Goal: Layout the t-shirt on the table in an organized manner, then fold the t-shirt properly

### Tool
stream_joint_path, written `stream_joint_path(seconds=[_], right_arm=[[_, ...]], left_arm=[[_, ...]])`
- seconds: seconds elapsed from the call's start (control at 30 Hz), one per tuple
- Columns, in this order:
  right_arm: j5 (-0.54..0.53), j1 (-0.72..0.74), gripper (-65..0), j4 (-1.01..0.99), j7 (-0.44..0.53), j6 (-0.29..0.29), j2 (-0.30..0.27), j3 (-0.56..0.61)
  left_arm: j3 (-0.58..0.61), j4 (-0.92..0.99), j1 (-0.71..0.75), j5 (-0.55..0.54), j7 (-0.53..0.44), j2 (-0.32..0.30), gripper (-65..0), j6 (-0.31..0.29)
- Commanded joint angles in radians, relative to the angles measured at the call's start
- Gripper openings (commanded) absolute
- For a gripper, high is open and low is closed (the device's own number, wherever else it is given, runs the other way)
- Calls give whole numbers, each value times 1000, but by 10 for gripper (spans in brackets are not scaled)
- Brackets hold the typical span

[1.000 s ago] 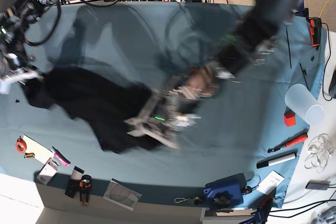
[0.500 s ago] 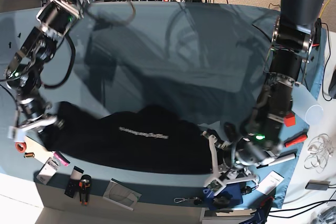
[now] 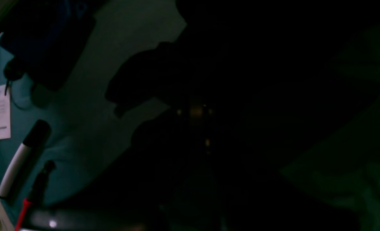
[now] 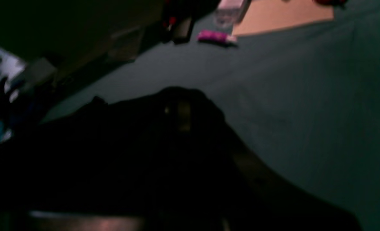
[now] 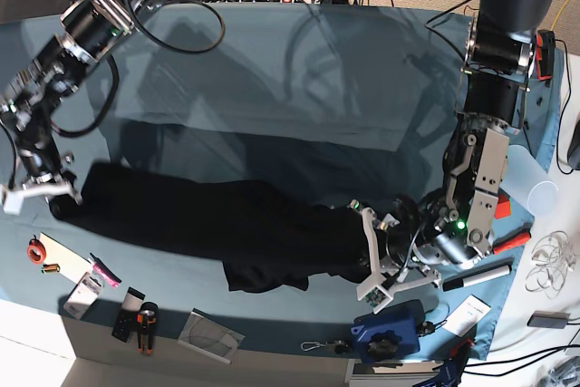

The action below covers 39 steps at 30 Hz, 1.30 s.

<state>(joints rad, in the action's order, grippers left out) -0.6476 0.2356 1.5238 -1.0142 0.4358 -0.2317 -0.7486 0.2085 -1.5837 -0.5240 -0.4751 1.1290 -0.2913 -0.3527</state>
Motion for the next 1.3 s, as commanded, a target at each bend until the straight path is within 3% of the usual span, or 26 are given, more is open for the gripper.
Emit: stream_joint_path(seconds=[0.0,0.07,0.27,0.33,0.53,0.63,0.87,1.07,1.27], right_arm=[[-13,9,-650,19,39,2,-46,-12],[-37,-13,-650,19,40,13,-76,-12],[-72,-25,-650,19,-13,81,-127,-12],[-84,-26,-650,19,-53,109,-129,-12],[-256,-64,-650,19,-192,262,-129,-12],[-389,-87,-650,20,-365,262,-132,-12],[-701,-186,-650,21,-382,262,-185,-49],[-740,-317,-650,21,-382,262,-252,-60],[-675,-439,-650,21,-382,262,-270,-60]], left_arm=[[-10,-39,-26,24,2,-11,-650,10],[-10,-86,-7,19,5,-11,-650,6],[-10,-256,113,-218,66,-11,-650,-180],[-10,-297,183,-257,70,-11,-650,-207],[-10,-338,377,-259,97,-11,-650,-207],[-10,-339,450,-263,158,-11,-650,-206],[-10,-409,570,-263,201,-23,-650,-164],[-10,-510,690,-262,210,-27,-650,-196],[-10,-522,752,-258,216,-27,-650,-195]])
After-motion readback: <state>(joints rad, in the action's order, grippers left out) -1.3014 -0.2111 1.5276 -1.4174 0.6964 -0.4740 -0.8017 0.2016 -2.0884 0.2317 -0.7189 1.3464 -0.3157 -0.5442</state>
